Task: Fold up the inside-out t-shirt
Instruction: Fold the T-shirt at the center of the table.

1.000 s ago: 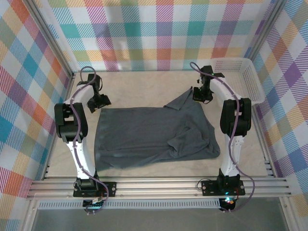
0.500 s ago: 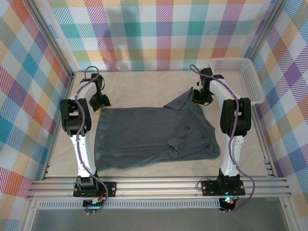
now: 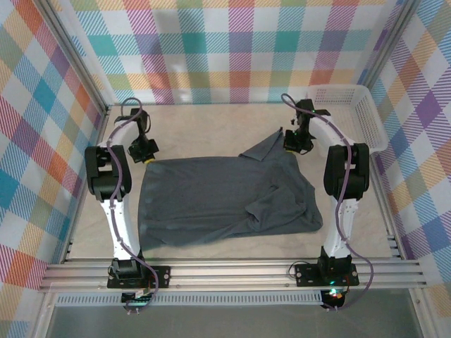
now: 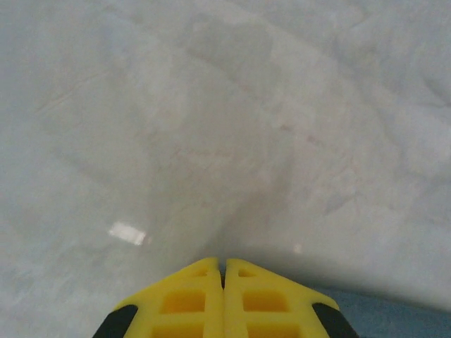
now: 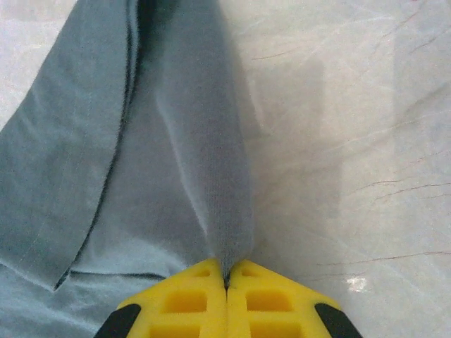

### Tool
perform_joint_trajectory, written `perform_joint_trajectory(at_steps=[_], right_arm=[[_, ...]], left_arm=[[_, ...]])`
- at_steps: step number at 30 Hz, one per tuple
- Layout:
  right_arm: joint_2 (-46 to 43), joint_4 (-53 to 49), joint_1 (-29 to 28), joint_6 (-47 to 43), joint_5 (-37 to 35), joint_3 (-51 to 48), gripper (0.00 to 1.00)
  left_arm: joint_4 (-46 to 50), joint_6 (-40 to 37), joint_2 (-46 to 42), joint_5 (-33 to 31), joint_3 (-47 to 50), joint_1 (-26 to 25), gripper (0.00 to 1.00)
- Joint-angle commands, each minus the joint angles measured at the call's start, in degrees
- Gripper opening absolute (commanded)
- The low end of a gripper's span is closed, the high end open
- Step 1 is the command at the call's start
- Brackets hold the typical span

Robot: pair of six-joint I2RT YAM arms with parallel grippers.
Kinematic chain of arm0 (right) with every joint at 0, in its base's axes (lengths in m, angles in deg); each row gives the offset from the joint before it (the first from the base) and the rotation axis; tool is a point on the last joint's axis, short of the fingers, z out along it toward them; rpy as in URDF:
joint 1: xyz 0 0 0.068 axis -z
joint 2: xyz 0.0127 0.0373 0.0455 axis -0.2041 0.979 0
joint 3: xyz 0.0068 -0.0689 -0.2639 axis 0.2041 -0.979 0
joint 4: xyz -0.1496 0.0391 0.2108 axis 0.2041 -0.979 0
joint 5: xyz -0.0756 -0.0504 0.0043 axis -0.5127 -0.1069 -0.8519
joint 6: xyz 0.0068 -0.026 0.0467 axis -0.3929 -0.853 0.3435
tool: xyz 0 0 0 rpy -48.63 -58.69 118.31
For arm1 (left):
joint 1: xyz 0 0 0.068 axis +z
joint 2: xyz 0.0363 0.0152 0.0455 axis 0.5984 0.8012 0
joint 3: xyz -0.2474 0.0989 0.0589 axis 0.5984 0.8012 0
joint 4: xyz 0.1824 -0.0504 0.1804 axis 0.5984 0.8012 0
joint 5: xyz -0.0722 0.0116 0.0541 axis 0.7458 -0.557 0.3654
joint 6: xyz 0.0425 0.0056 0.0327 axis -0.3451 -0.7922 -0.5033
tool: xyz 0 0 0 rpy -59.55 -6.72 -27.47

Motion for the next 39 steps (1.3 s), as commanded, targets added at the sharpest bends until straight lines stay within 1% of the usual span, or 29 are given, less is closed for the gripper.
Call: perform_joint_trajectory(at_steps=[1,6,11,13,15,19,23,27,33,36,39], right_arm=[[-2.8,0.8,2.2,1.1,1.2,-1.8,0.00],[0.2,-2.1,2.2,0.2,2.9,0.3,0.00],[-2.1,-2.5,2.2,-0.1,3.1,1.1,0.00],[-4.3,-2.7,2.3,0.0,2.7,0.6,0.01],[-7.0,-1.8,2.4,0.5,2.6,-1.8,0.01],[-13.1,2.4,2.8,2.5,1.2,-11.9,0.01],[-15.7,8.0,3.7,4.3,1.3,-23.2,0.03],[-14.3,5.6,4.0,3.7,2.2,-23.0,0.02],[-19.7,4.1,4.0,3.6,2.1,-22.4,0.03],[-22.0,5.2,4.0,4.5,3.2,-26.4,0.04],[-22.3,7.3,4.0,6.0,2.9,-32.7,0.04]], left_arm=[[-0.5,2.2,-5.1,3.1,3.5,3.6,0.00],[-0.9,2.4,-6.7,6.5,5.5,4.3,0.00],[0.2,2.4,-10.6,9.1,6.5,5.0,0.00],[0.5,2.8,-13.7,10.0,8.1,5.6,0.00],[0.5,3.0,-17.0,10.3,10.2,6.1,0.00],[0.8,3.4,-23.3,8.3,17.2,6.7,0.00],[-1.4,4.6,-25.6,7.0,26.1,7.1,0.00],[-3.0,4.4,-24.3,8.5,29.1,7.2,0.00],[-1.5,4.7,-26.3,6.6,26.9,7.1,0.00],[-1.7,4.9,-28.5,5.7,28.8,7.2,0.00],[-2.9,6.1,-28.5,4.5,33.0,7.2,0.00]])
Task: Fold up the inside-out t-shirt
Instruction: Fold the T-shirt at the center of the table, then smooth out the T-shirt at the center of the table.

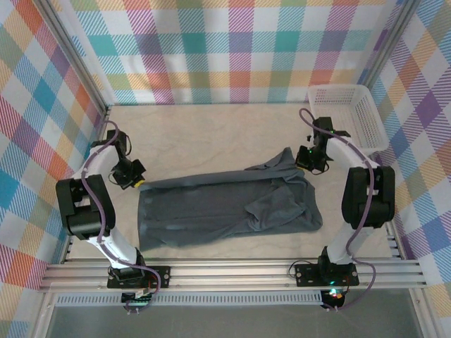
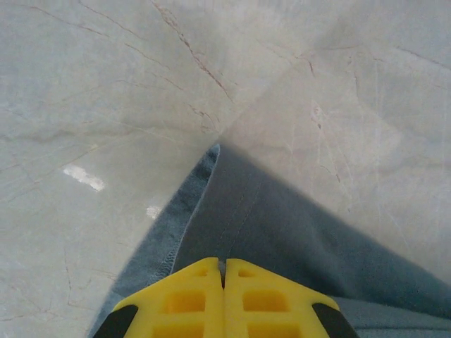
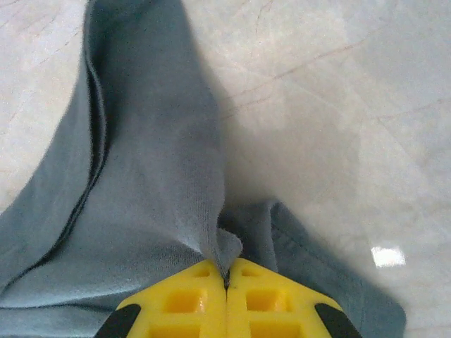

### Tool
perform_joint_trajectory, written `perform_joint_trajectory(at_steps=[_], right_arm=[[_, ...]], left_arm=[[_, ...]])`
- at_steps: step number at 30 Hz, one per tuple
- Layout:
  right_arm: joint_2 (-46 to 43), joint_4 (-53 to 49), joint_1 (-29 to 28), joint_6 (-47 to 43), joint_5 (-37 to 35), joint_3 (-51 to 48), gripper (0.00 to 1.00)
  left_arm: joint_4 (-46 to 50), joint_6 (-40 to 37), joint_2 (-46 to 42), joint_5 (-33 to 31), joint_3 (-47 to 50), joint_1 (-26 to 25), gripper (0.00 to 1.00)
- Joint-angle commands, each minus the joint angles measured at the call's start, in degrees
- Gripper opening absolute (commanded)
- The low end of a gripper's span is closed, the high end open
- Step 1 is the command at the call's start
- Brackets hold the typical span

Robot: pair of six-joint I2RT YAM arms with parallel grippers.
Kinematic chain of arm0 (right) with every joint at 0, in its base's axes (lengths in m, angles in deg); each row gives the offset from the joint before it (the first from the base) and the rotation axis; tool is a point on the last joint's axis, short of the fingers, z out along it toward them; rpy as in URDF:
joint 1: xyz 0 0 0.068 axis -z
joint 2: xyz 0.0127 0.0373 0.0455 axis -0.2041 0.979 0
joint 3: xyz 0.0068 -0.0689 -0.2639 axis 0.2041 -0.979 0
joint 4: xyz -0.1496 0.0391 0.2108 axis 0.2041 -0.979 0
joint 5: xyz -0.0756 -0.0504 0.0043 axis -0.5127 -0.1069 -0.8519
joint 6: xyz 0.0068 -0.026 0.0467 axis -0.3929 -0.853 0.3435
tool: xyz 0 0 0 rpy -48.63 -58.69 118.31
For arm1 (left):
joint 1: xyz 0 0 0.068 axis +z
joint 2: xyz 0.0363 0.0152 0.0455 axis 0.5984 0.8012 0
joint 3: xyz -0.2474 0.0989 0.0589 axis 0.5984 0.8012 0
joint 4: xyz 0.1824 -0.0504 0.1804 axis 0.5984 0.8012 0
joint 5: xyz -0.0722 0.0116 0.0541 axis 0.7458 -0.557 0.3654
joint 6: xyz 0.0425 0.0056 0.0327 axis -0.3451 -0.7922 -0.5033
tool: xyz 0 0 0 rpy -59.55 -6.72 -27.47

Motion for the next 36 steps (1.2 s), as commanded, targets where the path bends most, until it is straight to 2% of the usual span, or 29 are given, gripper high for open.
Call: perform_joint_trajectory(at_steps=[1,3,4,6,8,11,15,20,26,28,29,30,32,36], right_arm=[[0.0,0.8,0.5,2.7,-0.8,-6.5,0.05],[0.9,1.4,0.5,3.0,-0.4,-8.6,0.12],[1.3,1.1,0.5,2.9,0.1,-8.5,0.19],[1.3,-1.0,0.5,2.1,0.9,-6.3,0.32],[-0.1,-3.8,0.5,1.3,0.1,-2.7,0.39],[-2.4,-5.9,0.5,1.2,0.0,2.7,0.45],[-0.9,-5.3,-0.6,3.1,2.3,9.1,0.46],[9.7,-7.0,-2.3,8.5,1.8,17.1,0.46],[21.3,-9.1,-3.1,12.0,2.1,26.7,0.47],[24.3,-10.2,-3.7,12.0,2.5,28.9,0.45],[25.4,-10.8,-3.9,11.9,2.9,30.0,0.38],[25.9,-11.0,-3.9,11.7,3.3,30.5,0.31],[26.0,-11.9,-3.9,11.4,4.2,31.7,0.02],[18.7,-12.9,-4.0,10.3,2.0,29.9,0.00]], left_arm=[[-1.0,2.5,-1.2,-3.3,4.4,1.0,0.01],[-3.0,3.0,-0.7,-2.3,7.0,1.0,0.10],[-3.5,3.0,-0.5,-1.5,7.5,1.0,0.16],[-3.8,2.7,-1.0,-0.3,7.3,1.0,0.30],[-3.3,2.2,-2.9,0.4,6.2,0.9,0.37],[-0.4,2.5,-6.7,-1.1,4.2,0.9,0.41],[2.0,3.8,-13.2,-1.1,2.1,-0.6,0.42],[3.2,6.2,-19.1,0.1,0.4,-5.4,0.44],[2.9,8.5,-24.6,-3.6,3.1,-10.6,0.46],[2.7,8.8,-24.7,-3.6,4.2,-10.9,0.46],[2.7,8.9,-24.6,-3.8,4.6,-11.0,0.46],[2.6,9.1,-24.5,-4.0,4.9,-11.1,0.46],[2.7,9.2,-24.2,-4.5,5.1,-11.2,0.46],[2.8,8.9,-23.7,-5.0,4.5,-11.3,0.47]])
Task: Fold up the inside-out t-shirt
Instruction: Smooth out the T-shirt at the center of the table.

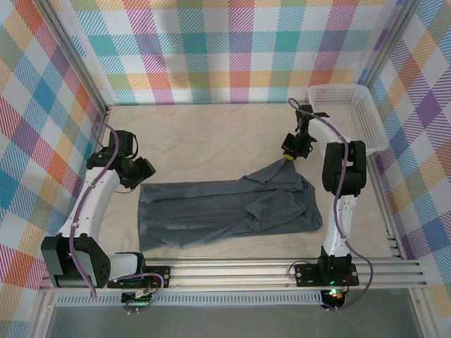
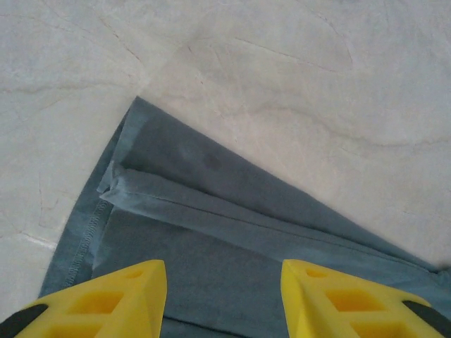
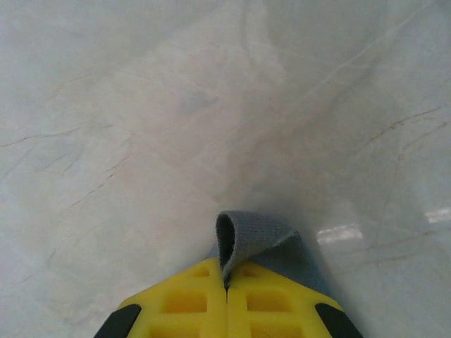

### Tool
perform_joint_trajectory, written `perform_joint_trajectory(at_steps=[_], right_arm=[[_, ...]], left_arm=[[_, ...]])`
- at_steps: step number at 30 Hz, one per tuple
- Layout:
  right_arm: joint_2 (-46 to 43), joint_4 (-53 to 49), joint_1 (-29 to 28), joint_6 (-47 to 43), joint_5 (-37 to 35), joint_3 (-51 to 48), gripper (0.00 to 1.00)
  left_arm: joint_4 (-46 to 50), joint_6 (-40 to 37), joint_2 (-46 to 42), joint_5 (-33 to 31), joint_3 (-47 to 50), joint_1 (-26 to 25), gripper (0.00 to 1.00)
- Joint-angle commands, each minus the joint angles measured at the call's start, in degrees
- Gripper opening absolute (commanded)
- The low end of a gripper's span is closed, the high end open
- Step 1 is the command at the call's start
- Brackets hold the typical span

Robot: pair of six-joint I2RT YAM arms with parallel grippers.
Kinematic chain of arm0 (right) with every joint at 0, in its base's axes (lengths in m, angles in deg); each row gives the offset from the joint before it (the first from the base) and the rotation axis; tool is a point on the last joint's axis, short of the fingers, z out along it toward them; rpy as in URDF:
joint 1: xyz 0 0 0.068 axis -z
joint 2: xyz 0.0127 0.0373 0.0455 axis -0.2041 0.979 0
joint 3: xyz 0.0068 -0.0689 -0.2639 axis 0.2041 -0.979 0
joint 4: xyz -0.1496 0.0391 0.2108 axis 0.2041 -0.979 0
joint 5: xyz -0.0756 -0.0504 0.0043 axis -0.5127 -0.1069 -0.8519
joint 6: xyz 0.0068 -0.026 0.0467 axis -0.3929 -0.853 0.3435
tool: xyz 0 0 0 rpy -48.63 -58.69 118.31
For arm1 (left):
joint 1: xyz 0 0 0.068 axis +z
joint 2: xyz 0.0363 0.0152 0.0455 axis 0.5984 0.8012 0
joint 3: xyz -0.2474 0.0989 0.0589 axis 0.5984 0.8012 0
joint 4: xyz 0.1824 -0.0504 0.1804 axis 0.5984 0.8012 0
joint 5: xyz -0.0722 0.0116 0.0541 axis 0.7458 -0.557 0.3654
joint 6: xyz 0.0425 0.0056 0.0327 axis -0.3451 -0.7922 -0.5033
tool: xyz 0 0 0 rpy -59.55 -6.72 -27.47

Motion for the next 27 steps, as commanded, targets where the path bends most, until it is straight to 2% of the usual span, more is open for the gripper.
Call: perform_joint_trajectory(at_steps=[1,4,11,14,15,17,19,22,25,26,27], right_arm=[[-10.2,-3.0,-0.3,-0.9,-0.2,-1.5,0.00],[-23.1,-2.0,-0.9,-0.1,-0.5,-13.0,0.00],[-64.7,-2.9,-1.3,12.4,-5.6,-54.9,0.00],[-74.2,-7.3,-1.3,15.6,-6.2,-61.5,0.30],[-75.3,-8.1,-1.3,15.9,-6.1,-61.2,0.37],[-75.4,-7.4,-1.3,15.6,-4.6,-58.9,0.43],[-72.6,-5.0,-1.4,13.2,-1.8,-55.7,0.44],[-65.1,-0.5,-3.0,8.7,0.0,-51.2,0.45],[-55.9,5.5,-3.8,5.3,0.5,-47.6,0.45],[-52.4,6.5,-3.9,4.4,0.4,-46.2,0.43],[-49.0,6.9,-3.9,3.8,-0.1,-44.9,0.36]], left_arm=[[0.9,0.5,0.3,-1.2,-0.2,-0.3,0.47],[0.4,0.1,1.5,-1.0,-1.1,-0.5,0.47],[0.5,-1.6,5.7,-2.2,-3.0,-1.9,0.47],[0.5,-1.8,6.9,-1.8,-4.0,-2.6,0.48],[0.8,-1.9,7.2,-2.0,-4.5,-3.0,0.48],[1.0,-2.3,7.2,-2.2,-5.0,-3.6,0.48],[0.3,-2.4,6.7,-1.6,-4.6,-4.0,0.49],[-2.4,-2.0,5.1,2.9,-2.8,-5.2,0.53],[-6.4,1.3,3.9,7.2,0.8,-8.6,0.56],[-7.0,2.5,4.6,7.7,1.4,-10.5,0.52],[-6.8,3.0,5.5,7.0,1.5,-12.1,0.44]])
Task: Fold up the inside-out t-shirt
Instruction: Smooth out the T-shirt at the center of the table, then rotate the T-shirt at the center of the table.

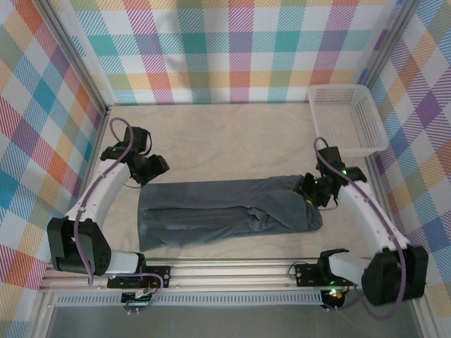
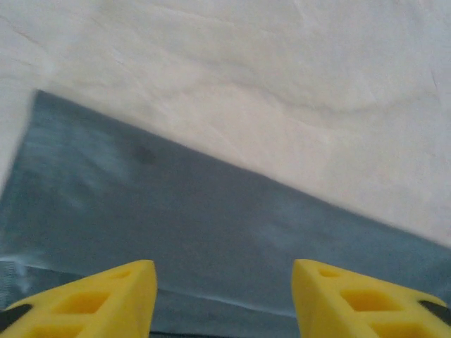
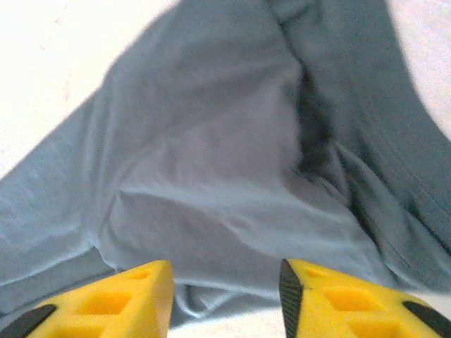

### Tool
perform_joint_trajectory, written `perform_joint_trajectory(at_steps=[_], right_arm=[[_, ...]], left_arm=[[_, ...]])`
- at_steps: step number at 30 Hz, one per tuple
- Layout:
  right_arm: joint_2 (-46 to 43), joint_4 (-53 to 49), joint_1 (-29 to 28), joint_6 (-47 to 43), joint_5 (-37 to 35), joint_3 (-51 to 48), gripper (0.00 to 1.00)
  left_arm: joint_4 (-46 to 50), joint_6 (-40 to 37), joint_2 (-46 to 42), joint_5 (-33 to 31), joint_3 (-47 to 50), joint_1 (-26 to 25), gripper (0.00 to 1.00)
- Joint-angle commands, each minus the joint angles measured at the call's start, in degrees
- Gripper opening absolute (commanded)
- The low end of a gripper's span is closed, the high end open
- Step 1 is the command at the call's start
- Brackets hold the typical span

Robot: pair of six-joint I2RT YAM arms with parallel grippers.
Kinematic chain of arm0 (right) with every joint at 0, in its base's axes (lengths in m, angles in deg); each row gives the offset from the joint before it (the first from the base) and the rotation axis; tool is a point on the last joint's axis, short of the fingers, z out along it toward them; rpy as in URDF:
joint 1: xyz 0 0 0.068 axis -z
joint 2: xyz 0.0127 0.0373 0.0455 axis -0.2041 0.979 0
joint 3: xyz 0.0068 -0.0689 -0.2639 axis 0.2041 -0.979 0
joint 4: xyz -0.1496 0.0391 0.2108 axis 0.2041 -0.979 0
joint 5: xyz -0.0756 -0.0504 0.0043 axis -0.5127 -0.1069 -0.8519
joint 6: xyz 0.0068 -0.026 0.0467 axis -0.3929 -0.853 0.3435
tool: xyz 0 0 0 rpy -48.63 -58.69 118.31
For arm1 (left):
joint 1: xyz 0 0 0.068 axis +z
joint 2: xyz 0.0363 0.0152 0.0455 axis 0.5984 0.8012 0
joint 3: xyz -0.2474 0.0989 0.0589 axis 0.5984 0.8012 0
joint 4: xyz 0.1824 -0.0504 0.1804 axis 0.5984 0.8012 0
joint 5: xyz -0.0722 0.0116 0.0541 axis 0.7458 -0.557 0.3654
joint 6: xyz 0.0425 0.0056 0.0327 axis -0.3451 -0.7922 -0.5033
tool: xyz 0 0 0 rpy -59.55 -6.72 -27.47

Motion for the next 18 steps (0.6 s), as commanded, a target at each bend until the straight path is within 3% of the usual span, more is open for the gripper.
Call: perform_joint_trajectory(at_steps=[1,2,3,11,18], right_arm=[[10.1,5.6,-0.4,-4.5,0.4,3.7,0.24],[13.1,5.7,-0.4,-5.3,-0.2,4.9,0.11],[16.6,5.4,-0.4,-6.2,-1.1,6.2,0.00],[34.9,3.0,-0.4,-10.5,-4.1,12.5,0.00],[40.4,1.4,-0.8,-7.1,-5.6,14.1,0.00]], left_arm=[[-1.4,3.3,1.4,1.9,1.8,-6.0,0.21],[-0.7,4.0,2.8,0.3,1.9,-7.7,0.00],[-0.4,4.6,4.0,-0.5,2.3,-8.6,0.00],[-5.6,6.8,20.2,-1.7,2.1,-9.5,0.00],[-7.8,7.3,37.0,-4.6,-7.7,-9.5,0.00]])
